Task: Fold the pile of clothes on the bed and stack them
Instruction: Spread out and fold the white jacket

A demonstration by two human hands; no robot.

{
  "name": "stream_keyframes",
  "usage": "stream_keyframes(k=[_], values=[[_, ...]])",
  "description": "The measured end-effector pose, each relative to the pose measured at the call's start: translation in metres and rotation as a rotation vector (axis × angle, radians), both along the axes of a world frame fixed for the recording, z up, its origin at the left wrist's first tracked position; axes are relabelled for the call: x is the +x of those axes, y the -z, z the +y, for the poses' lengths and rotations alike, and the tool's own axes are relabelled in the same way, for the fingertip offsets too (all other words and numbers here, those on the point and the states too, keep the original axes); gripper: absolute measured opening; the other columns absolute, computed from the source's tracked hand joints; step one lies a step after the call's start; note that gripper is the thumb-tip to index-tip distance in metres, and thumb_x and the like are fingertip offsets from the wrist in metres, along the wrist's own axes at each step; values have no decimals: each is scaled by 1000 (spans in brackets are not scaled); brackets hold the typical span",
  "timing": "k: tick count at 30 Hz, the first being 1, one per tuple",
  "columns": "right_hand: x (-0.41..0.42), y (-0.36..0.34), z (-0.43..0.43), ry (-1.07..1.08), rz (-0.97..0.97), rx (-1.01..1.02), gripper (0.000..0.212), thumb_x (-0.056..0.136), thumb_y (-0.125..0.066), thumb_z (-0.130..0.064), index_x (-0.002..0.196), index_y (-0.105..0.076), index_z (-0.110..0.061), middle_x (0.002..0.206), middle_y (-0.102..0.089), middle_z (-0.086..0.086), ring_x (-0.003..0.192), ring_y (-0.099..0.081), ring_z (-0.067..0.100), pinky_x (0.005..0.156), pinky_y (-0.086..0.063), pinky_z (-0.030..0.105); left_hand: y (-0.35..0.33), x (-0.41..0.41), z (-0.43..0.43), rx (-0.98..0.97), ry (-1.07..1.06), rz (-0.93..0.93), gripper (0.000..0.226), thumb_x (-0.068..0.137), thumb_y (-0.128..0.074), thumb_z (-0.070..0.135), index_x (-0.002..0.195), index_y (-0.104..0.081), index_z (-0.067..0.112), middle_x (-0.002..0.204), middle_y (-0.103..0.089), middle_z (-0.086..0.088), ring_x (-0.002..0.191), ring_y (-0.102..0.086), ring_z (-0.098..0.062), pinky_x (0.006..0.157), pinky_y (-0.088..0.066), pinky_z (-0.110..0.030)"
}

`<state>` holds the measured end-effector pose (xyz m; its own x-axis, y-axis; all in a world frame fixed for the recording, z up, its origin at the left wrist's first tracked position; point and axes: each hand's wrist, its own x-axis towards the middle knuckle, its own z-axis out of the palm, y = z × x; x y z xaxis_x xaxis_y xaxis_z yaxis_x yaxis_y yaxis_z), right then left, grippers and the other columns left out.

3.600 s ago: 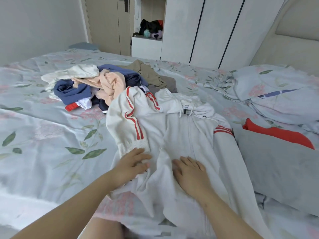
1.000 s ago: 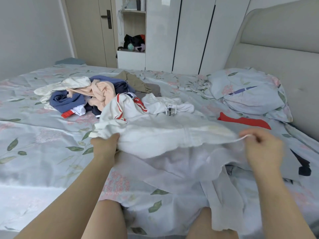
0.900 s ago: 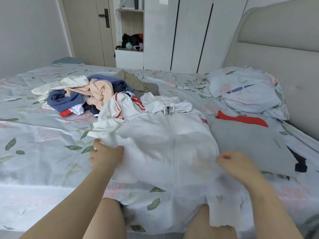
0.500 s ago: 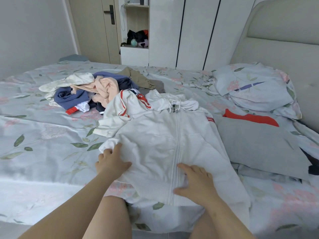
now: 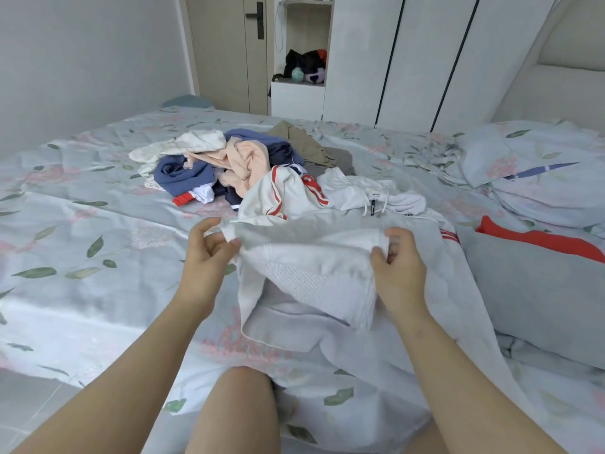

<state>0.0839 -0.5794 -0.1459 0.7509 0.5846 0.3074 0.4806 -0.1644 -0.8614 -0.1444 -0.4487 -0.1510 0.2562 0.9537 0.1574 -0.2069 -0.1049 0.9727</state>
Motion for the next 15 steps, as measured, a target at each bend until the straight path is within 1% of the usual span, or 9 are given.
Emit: stream_keyframes(k=[1, 2, 4, 6, 8, 9, 10, 12, 15], values=[[2, 0, 5, -23, -17, -26, 41, 89, -55, -8, 129, -46, -11, 102, -55, 6, 91, -51, 21, 77, -35, 23, 4, -1, 1, 9, 78, 53, 45, 90, -59, 7, 121, -41, 35, 105, -56, 6, 102, -51, -14, 86, -42, -36], [3, 5, 8, -64, -34, -137, 46, 90, -54, -11, 135, -43, -13, 114, -53, 6, 101, -52, 21, 84, -36, 24, 12, -2, -1, 36, 164, 182, 59, 87, -62, 10, 132, -33, 35, 120, -50, 10, 113, -45, -9, 92, -39, -31], [2, 25, 9, -174, -82, -400, 56, 90, -54, -19, 143, -36, -18, 137, -45, 5, 123, -46, 25, 103, -37, 36, 32, 1, -3, 59, 299, 447, 81, 81, -66, 15, 145, -18, 28, 133, -38, 10, 121, -39, -5, 95, -37, -22], [-7, 41, 4, -262, -52, -586, 65, 90, -54, -31, 148, -24, -23, 147, -35, 7, 132, -38, 28, 108, -32, 46, 50, 6, -5, 66, 300, 701, 90, 82, -70, 16, 150, -10, 23, 134, -40, 5, 124, -42, -15, 99, -39, -31], [-17, 51, -2, -329, -60, -733, 81, 88, -55, -49, 151, -9, -28, 152, -26, 3, 138, -29, 24, 111, -25, 46, 63, 11, -1, 198, 200, 1030, 94, 78, -72, 31, 149, -11, 25, 133, -46, 1, 123, -45, -23, 99, -40, -44], [-22, 54, -6, -353, -99, -790, 88, 85, -56, -56, 151, -4, -29, 153, -23, 1, 140, -25, 22, 112, -22, 45, 67, 13, 1, 260, 160, 1158, 92, 77, -70, 37, 149, -14, 26, 131, -48, 2, 122, -45, -25, 98, -40, -45], [-25, 58, -8, -364, -126, -816, 95, 81, -57, -61, 151, 0, -30, 154, -21, 0, 142, -21, 21, 113, -19, 46, 67, 15, 3, 288, 129, 1205, 87, 78, -68, 39, 148, -17, 27, 128, -51, 3, 120, -47, -26, 97, -41, -45], [-28, 57, -11, -372, -141, -818, 103, 76, -59, -65, 150, 4, -32, 154, -20, -1, 143, -17, 20, 113, -16, 47, 64, 18, 7, 293, 97, 1154, 69, 84, -63, 27, 145, -29, 27, 122, -59, -1, 112, -54, -27, 91, -45, -41], [-26, 57, -11, -373, -116, -790, 104, 74, -61, -66, 150, 2, -34, 154, -22, -1, 143, -17, 19, 114, -14, 47, 52, 6, 10, 365, -9, 1036, 46, 88, -56, 9, 131, -48, 22, 97, -67, -5, 92, -60, -25, 75, -46, -32]])
